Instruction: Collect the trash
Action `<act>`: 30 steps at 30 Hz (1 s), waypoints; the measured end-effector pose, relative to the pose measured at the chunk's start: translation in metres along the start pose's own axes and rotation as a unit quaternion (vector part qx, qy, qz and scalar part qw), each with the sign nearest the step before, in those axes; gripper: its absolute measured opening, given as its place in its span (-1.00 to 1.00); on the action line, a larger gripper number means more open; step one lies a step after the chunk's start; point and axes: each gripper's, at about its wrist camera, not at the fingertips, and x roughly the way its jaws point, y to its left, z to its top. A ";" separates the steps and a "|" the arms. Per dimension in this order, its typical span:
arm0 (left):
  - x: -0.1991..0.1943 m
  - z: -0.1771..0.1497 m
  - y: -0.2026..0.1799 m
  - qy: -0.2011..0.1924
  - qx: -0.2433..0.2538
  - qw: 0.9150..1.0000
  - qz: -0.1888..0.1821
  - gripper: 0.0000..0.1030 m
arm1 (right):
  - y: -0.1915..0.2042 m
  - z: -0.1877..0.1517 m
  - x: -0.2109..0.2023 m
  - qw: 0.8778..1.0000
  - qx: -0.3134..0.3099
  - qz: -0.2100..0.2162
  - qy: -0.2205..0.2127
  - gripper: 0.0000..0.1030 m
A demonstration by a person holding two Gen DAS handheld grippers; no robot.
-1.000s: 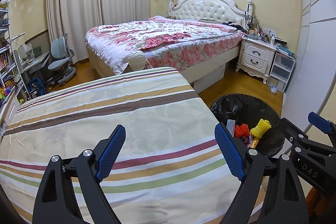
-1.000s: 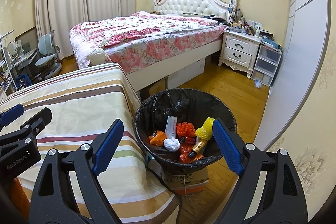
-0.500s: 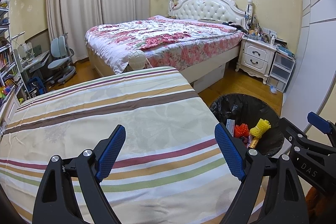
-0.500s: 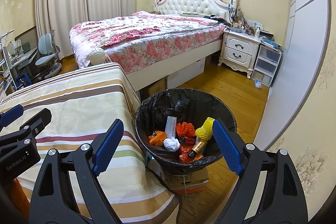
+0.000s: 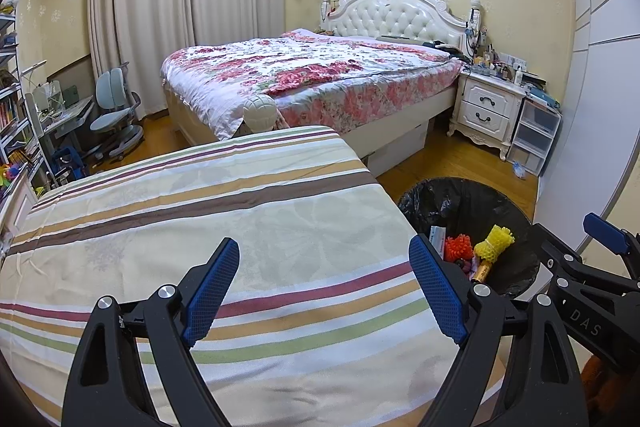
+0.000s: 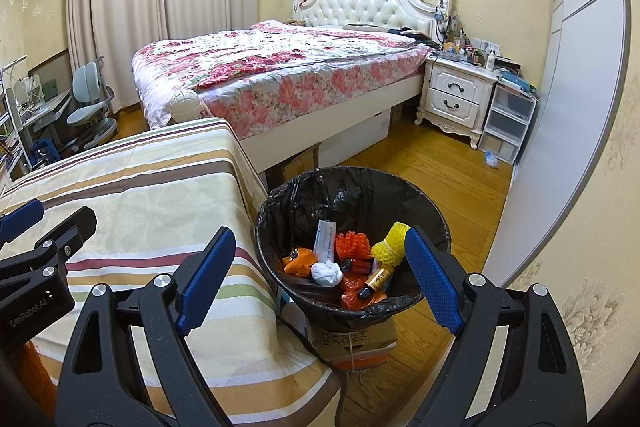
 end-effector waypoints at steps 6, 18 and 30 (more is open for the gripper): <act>0.000 0.000 0.000 0.000 0.001 1.000 -0.001 0.63 | 0.000 0.000 0.000 1.000 0.000 0.000 0.000 0.64; 0.000 0.000 0.000 0.000 -0.001 1.000 -0.002 0.63 | 0.000 0.001 0.000 1.000 0.000 0.000 0.001 0.64; -0.007 -0.002 -0.006 -0.008 0.002 1.000 0.002 0.63 | 0.001 -0.001 0.000 1.000 0.000 0.000 0.002 0.64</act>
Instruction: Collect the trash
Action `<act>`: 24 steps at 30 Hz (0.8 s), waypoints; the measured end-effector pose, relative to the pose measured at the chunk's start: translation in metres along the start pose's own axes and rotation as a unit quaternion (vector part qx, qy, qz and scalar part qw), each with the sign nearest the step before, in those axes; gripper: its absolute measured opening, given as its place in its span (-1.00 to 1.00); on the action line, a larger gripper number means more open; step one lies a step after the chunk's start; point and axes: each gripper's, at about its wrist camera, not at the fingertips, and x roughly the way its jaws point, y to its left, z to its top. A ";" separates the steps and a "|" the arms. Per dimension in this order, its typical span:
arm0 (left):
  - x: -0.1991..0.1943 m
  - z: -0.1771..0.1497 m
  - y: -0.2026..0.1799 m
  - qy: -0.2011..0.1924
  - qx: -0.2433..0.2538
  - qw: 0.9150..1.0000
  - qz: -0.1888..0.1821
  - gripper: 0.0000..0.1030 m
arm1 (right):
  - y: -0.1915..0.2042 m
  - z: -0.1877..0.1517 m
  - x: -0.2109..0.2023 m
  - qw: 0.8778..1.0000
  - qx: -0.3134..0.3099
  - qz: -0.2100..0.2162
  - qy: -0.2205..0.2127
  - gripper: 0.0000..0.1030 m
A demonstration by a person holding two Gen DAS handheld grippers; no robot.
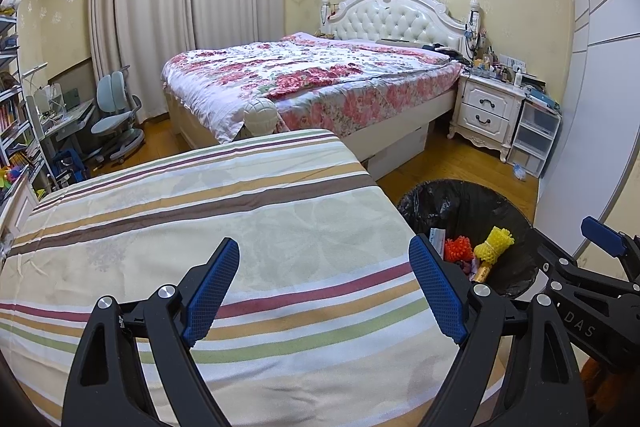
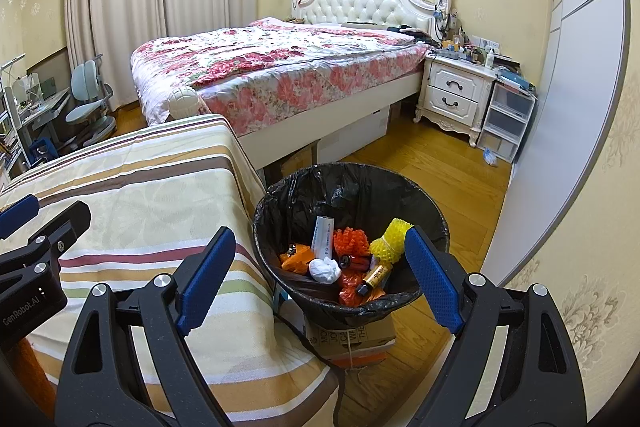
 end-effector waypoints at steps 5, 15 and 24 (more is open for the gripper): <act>0.000 0.001 0.003 -0.002 -0.001 1.000 0.008 0.63 | 0.000 0.000 -0.001 1.000 0.000 0.000 0.000 0.64; 0.000 0.002 0.009 -0.010 -0.017 1.000 0.007 0.63 | 0.000 0.001 0.000 1.000 -0.001 0.000 0.000 0.64; 0.003 0.004 0.015 -0.002 -0.020 1.000 0.018 0.63 | 0.004 -0.002 0.000 1.000 -0.003 0.002 0.001 0.64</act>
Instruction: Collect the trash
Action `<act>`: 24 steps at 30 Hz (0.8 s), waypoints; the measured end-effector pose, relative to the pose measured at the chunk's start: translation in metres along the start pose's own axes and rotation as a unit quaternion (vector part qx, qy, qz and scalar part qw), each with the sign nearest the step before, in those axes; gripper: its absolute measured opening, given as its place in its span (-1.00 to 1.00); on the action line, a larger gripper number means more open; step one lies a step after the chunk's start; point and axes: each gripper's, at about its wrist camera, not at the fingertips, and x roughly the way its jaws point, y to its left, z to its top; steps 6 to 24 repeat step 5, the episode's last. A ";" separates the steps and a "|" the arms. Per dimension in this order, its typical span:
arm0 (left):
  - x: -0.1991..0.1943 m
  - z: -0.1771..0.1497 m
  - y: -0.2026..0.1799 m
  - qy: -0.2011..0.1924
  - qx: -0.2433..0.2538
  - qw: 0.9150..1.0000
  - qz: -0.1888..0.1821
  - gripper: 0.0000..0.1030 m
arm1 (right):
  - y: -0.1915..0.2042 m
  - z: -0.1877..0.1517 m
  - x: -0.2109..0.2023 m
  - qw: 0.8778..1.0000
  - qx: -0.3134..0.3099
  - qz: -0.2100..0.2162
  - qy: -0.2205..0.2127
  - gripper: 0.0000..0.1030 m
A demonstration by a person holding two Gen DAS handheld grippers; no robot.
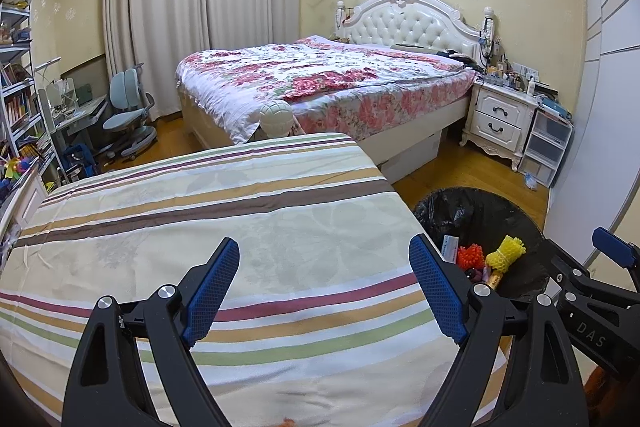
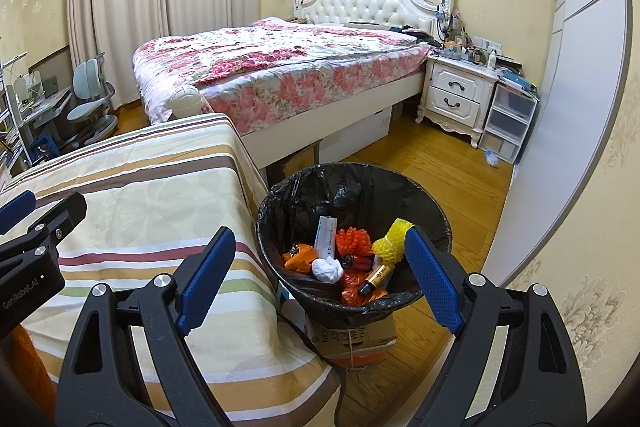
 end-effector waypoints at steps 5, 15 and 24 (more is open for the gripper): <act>0.010 0.000 0.015 0.018 -0.014 1.000 0.008 0.63 | 0.012 -0.006 0.007 1.000 -0.010 0.010 0.007 0.64; 0.010 0.000 0.015 0.018 -0.014 1.000 0.008 0.63 | 0.012 -0.006 0.007 1.000 -0.010 0.010 0.007 0.64; 0.010 0.000 0.015 0.018 -0.014 1.000 0.008 0.63 | 0.012 -0.006 0.007 1.000 -0.010 0.010 0.007 0.64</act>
